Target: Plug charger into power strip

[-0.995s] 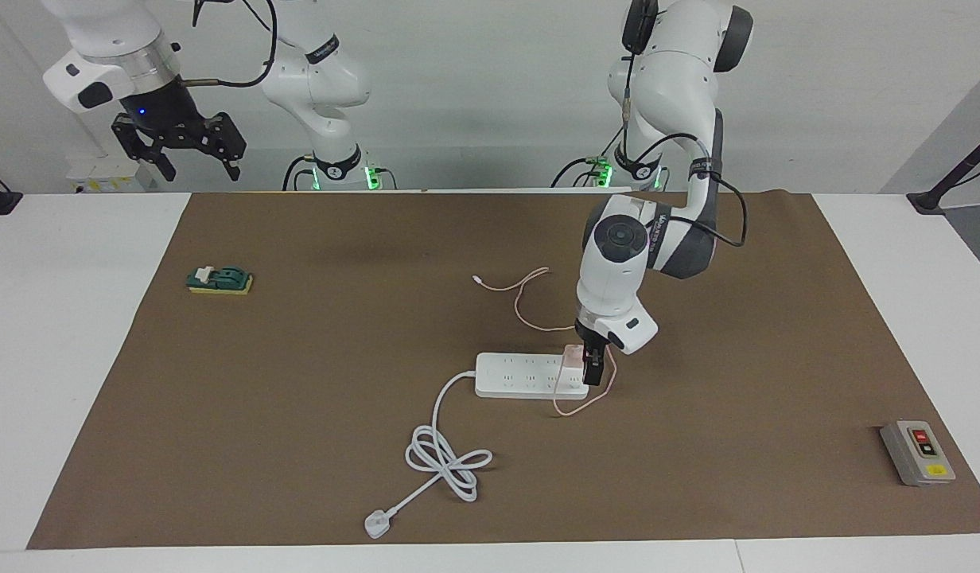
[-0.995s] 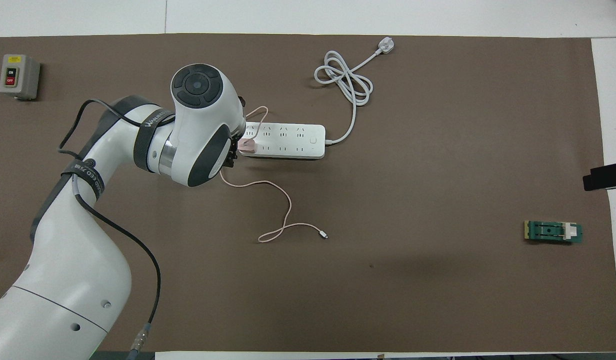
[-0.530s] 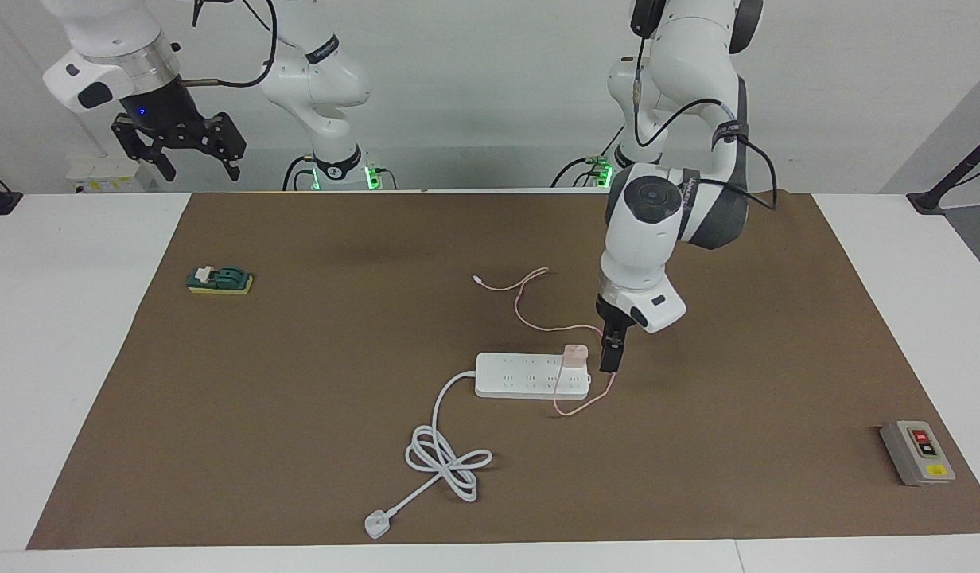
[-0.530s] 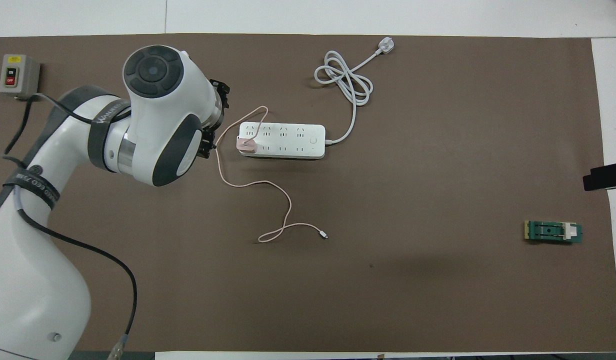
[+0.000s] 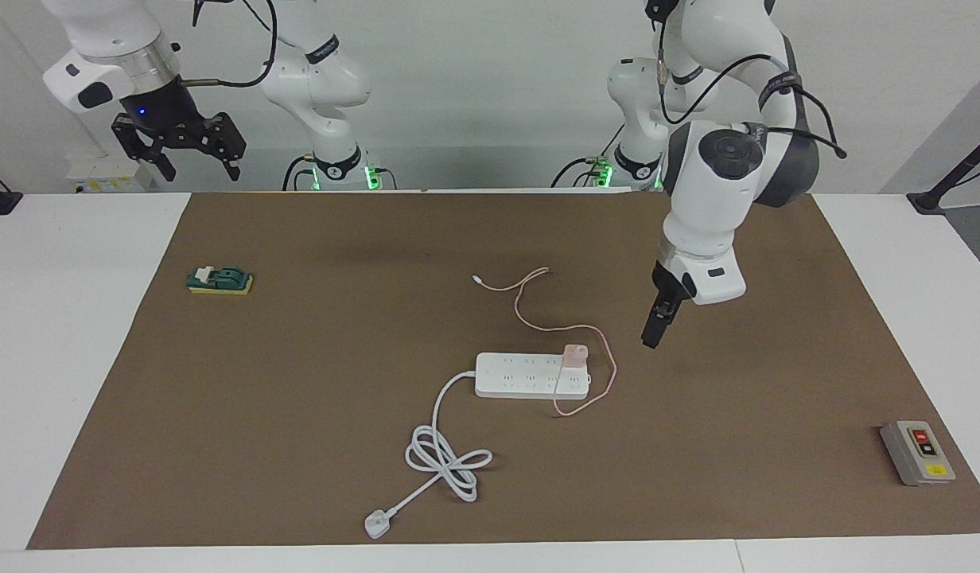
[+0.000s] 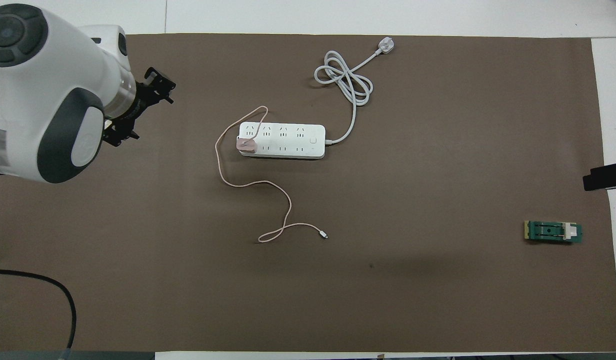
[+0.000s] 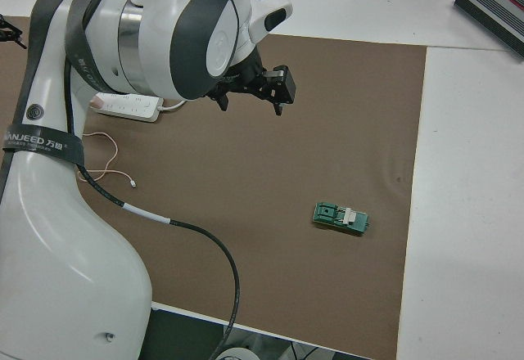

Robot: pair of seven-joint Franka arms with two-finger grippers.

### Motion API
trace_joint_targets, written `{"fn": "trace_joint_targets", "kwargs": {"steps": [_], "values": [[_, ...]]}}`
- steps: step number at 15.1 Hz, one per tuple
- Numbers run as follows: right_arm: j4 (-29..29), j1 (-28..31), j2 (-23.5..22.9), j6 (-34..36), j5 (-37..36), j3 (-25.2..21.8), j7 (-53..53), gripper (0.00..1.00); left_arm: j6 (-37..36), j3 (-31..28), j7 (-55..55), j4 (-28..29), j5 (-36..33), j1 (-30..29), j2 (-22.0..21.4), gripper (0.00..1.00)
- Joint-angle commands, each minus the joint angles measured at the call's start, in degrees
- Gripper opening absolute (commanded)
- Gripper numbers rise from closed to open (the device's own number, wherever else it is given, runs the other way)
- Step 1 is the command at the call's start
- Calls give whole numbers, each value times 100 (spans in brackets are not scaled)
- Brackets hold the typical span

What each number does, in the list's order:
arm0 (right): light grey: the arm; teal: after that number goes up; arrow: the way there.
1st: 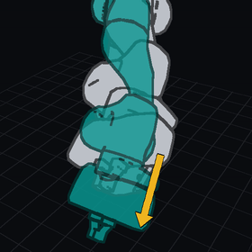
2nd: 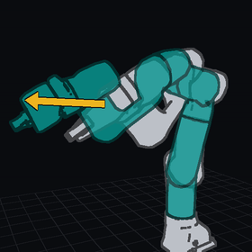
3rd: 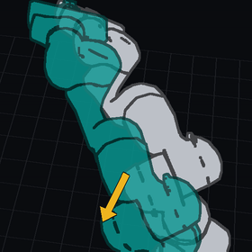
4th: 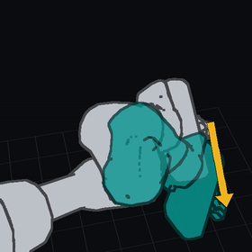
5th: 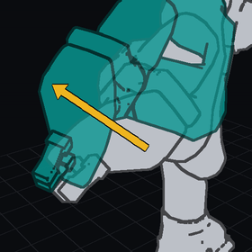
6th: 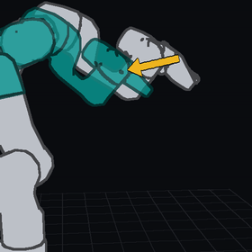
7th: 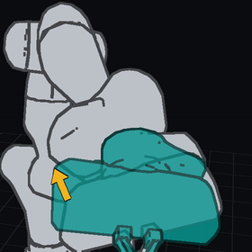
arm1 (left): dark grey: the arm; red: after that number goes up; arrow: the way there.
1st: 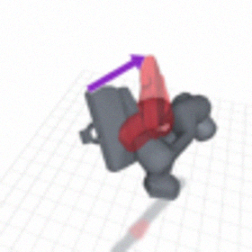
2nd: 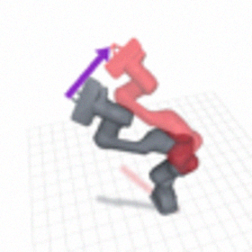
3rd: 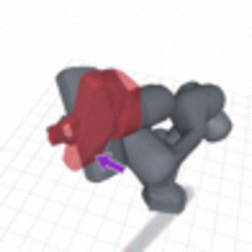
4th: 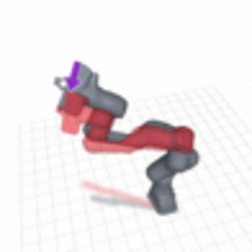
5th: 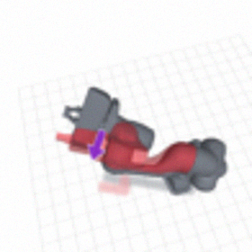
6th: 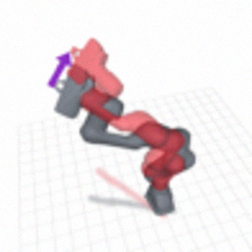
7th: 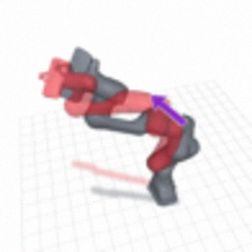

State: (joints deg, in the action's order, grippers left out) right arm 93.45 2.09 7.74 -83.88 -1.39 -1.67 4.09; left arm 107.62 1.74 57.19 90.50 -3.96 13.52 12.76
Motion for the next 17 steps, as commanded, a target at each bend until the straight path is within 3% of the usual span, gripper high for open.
{"fn": "trace_joint_targets", "kwargs": {"steps": [1, 5, 11, 14, 17], "values": [[147, 64, 140, 12, -90, 17, 171, 100, -328, 20, -891, 20, 79, -226, -291, 100], [147, 64, 140, 12, -81, 17, 162, 100, -820, 11, -2594, 46, 88, -542, -651, 100], [147, 64, 140, 12, -81, 17, 162, 100, -1471, 11, -4020, 414, 88, -1166, -1485, 100], [147, 64, 140, 12, -81, 17, 171, 100, -1708, 11, -4251, 582, 88, -1298, -1846, 100], [147, 64, 140, 12, -81, 17, 162, 100, -1543, 20, -4225, 521, 88, -1247, -1839, 100]]}}
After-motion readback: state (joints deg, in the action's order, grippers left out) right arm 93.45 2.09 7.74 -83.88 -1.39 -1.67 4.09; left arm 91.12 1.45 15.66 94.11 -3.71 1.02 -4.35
